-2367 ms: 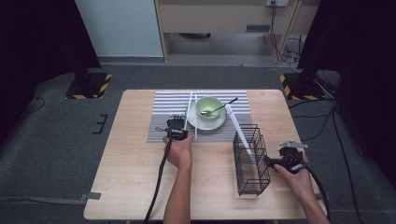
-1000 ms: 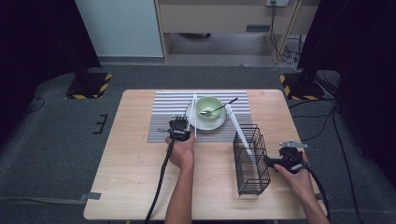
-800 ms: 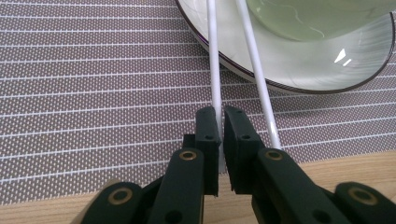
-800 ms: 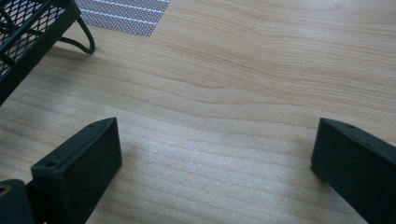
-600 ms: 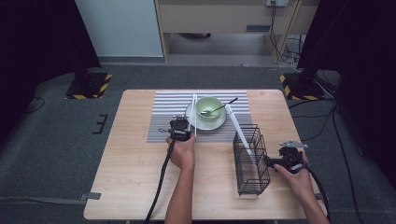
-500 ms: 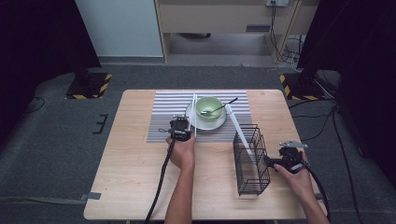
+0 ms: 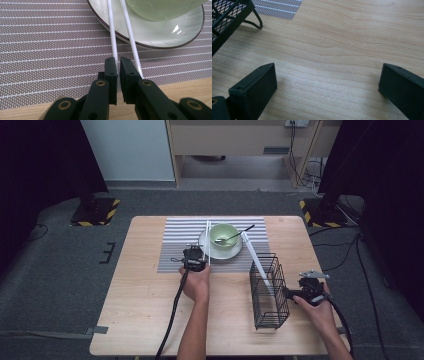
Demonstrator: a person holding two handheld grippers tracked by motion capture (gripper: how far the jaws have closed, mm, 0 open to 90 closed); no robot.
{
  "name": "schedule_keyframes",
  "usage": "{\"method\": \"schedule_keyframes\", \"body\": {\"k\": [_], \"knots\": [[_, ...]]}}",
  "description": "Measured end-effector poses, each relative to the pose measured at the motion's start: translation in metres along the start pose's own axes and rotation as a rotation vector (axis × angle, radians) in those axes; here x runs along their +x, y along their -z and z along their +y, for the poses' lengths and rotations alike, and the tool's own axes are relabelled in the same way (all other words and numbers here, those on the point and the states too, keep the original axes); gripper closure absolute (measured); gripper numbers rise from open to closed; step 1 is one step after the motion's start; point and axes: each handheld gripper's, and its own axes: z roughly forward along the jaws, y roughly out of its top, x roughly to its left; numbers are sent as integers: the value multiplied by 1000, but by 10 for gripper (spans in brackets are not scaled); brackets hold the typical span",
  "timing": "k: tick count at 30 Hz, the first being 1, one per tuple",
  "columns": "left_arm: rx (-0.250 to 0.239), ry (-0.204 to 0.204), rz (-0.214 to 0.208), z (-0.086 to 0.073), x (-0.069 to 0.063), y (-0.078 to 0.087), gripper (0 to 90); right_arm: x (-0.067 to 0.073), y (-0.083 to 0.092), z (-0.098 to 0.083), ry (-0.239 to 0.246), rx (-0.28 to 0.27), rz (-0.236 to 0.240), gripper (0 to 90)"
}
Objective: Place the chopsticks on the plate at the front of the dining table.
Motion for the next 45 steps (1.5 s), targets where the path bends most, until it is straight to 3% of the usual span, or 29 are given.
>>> {"method": "schedule_keyframes", "body": {"k": [45], "knots": [[-1,-15,-20,-2,-5,1,831,0,0,0,-3,-1,-1,18]]}}
